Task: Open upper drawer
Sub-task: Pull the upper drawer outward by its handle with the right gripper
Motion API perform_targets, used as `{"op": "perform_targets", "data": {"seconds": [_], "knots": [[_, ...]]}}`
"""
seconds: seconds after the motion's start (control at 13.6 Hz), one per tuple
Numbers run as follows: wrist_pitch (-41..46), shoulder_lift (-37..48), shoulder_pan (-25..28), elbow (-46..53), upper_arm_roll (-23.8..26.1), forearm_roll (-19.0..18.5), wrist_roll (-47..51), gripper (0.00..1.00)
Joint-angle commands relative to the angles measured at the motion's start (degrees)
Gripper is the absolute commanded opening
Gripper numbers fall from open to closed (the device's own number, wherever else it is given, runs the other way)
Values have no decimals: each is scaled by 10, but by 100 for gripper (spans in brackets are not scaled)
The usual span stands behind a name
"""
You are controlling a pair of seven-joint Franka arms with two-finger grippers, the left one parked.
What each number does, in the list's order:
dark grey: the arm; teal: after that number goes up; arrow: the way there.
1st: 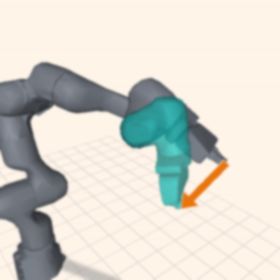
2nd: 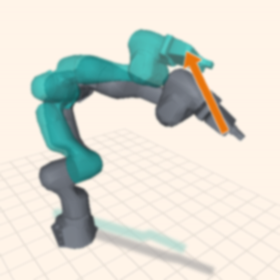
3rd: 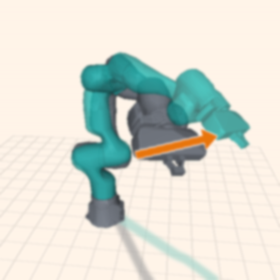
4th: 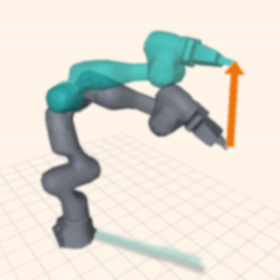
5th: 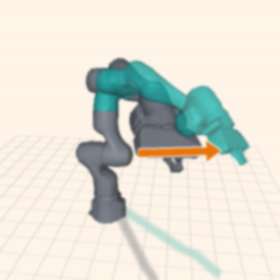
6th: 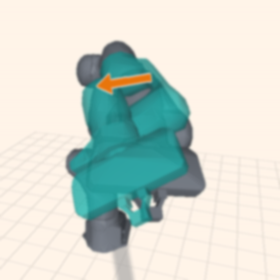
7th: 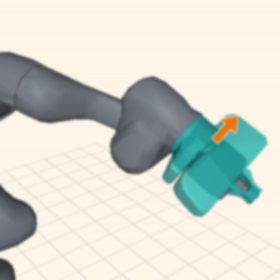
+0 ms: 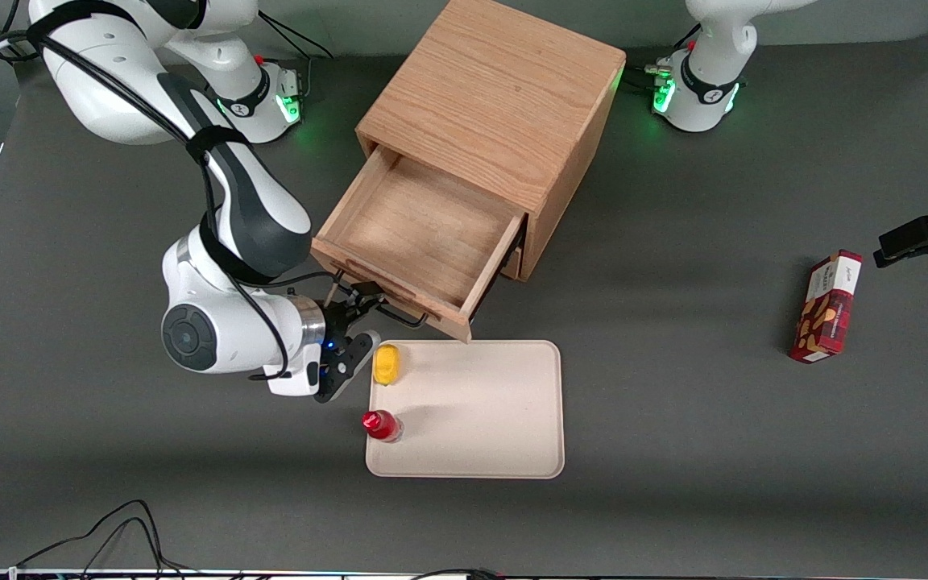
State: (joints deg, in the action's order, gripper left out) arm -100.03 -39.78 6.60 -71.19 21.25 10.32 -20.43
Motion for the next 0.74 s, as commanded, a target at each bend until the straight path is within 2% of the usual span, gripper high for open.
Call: {"op": "perform_targets", "data": {"seconds": [0.0,0.29,0.66], "knots": [[15,-31,5,60,-14,-13,2,100],[40,-38,5,95,-34,-11,-36,100],[67,-29,3,115,-35,-9,-37,100]]}}
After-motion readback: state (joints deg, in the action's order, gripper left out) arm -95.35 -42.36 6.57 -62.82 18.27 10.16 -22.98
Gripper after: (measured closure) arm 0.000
